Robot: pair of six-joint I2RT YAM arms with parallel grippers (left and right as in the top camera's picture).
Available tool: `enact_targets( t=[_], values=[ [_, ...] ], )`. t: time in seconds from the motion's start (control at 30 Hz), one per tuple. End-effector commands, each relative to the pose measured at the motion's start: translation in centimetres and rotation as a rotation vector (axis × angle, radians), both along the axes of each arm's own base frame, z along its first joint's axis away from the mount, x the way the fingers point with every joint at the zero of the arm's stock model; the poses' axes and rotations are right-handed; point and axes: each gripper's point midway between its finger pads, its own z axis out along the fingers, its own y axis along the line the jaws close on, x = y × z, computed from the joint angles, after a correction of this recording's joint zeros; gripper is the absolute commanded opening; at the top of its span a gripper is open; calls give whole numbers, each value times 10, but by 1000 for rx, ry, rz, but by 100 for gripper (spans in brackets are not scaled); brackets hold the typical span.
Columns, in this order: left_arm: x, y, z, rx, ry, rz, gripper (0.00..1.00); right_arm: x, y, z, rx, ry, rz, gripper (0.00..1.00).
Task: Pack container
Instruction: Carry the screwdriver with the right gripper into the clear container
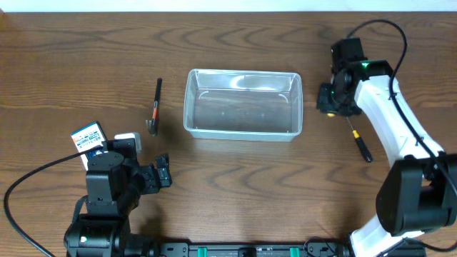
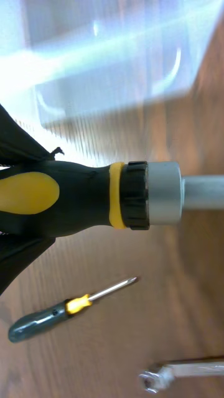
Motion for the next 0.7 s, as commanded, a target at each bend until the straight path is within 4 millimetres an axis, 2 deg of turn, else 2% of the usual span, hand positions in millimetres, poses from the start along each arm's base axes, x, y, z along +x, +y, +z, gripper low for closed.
enact_targets(
  t=[0.0, 0.1, 0.2, 0.37, 0.47, 0.53, 0.67],
  values=[
    [2, 3, 7, 1, -15, 19, 98, 13, 26, 45, -35, -116, 166, 1],
    [2, 3, 7, 1, -15, 19, 98, 14, 54, 62, -48, -148, 305, 1],
    [2, 3, 7, 1, -15, 19, 98, 10, 90, 73, -64, -176, 525, 1],
    [2, 3, 7, 1, -14, 19, 98, -18, 151, 68, -62, -164, 1037, 1],
    [2, 3, 7, 1, -15, 19, 98, -22, 163, 60, -92, -160, 1194, 1],
    [2, 3, 7, 1, -14, 19, 98, -20, 166, 54, -98, -153, 1238, 1],
    [2, 3, 7, 1, -15, 19, 98, -22, 175, 31, -53, -113, 1381, 1]
  ],
)
